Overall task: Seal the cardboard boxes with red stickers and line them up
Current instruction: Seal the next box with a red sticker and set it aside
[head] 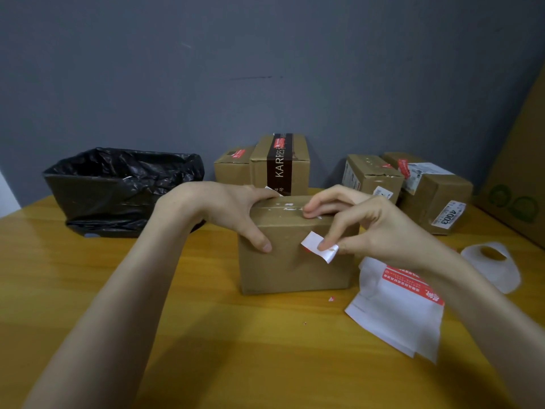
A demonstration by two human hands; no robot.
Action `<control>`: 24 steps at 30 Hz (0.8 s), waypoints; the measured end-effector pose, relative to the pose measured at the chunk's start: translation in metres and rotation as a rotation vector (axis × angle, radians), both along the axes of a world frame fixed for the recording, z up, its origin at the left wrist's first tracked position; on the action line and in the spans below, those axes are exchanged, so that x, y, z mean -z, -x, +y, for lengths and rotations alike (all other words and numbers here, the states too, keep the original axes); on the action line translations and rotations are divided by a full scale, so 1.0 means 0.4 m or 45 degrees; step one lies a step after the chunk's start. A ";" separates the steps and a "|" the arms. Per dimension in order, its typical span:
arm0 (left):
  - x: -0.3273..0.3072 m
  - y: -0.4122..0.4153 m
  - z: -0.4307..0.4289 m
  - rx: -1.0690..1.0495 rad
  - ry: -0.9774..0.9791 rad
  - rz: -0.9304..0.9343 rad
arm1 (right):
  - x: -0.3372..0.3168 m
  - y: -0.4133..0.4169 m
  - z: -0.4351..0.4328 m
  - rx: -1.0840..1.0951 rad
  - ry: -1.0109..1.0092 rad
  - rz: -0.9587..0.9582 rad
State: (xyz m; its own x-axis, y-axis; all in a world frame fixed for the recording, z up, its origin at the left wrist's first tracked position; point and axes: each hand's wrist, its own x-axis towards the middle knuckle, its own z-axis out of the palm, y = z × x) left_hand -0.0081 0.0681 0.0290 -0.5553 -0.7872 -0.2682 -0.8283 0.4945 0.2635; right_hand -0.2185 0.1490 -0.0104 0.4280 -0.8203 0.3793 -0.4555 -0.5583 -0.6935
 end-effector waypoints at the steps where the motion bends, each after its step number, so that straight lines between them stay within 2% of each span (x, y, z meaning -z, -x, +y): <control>1: 0.000 0.000 0.000 0.003 0.001 -0.003 | -0.004 0.001 0.003 -0.011 -0.029 -0.007; 8: -0.001 -0.001 0.002 0.024 -0.007 -0.012 | -0.027 0.013 0.007 -0.107 -0.143 -0.033; 13: -0.001 -0.004 -0.005 0.041 -0.004 -0.018 | -0.046 0.026 0.015 -0.173 -0.147 -0.146; 15: -0.001 -0.004 -0.008 0.058 -0.019 -0.010 | -0.058 0.031 0.022 -0.140 -0.157 -0.183; 18: -0.004 -0.011 -0.003 0.109 -0.009 -0.015 | -0.090 0.024 0.035 0.051 -0.090 -0.197; 20: -0.017 -0.016 0.008 0.126 0.061 0.149 | -0.119 0.005 0.042 0.195 -0.024 -0.125; 24: -0.052 0.011 0.053 0.189 0.260 0.787 | -0.147 -0.045 0.022 0.438 0.023 0.190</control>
